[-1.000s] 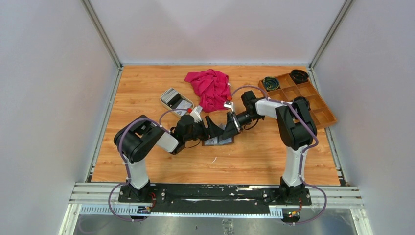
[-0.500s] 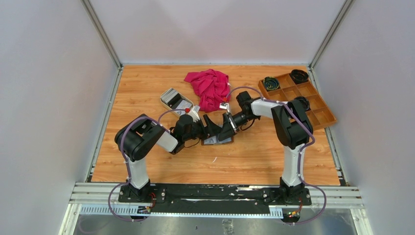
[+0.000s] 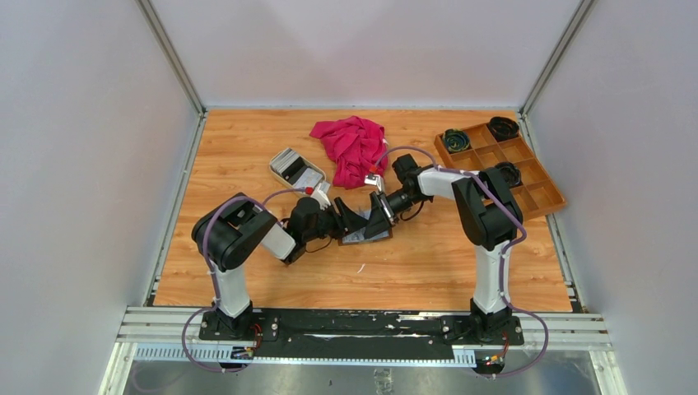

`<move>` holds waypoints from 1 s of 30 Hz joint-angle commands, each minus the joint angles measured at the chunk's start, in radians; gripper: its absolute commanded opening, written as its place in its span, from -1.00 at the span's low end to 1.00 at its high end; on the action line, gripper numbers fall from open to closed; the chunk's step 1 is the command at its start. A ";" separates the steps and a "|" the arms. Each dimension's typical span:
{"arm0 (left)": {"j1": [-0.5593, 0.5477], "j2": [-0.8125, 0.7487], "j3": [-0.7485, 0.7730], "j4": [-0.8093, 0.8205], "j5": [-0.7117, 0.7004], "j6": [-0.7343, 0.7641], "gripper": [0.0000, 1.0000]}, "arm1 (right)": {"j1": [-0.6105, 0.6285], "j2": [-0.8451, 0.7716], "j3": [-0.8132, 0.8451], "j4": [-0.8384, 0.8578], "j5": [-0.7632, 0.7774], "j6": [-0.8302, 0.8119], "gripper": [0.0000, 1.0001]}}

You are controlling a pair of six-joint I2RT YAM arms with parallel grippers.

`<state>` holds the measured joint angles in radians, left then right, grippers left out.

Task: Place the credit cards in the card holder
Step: Turn over the card slot in the card holder.

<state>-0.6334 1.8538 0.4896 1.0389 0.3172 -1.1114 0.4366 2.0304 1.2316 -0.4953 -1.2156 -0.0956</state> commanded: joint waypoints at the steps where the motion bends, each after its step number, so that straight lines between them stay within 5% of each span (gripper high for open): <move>1: 0.015 -0.025 -0.033 -0.036 -0.031 0.020 0.05 | -0.027 -0.015 0.012 -0.002 0.004 -0.015 -0.24; 16: 0.016 -0.163 -0.030 -0.245 -0.092 0.111 0.00 | -0.052 0.001 0.000 -0.006 0.243 -0.011 -0.39; 30: 0.020 -0.455 -0.018 -0.644 -0.251 0.361 -0.02 | -0.052 -0.026 0.010 -0.049 0.386 -0.089 -0.42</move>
<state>-0.6239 1.4857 0.4633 0.5594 0.1402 -0.8909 0.3923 2.0254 1.2335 -0.5053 -0.9588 -0.1112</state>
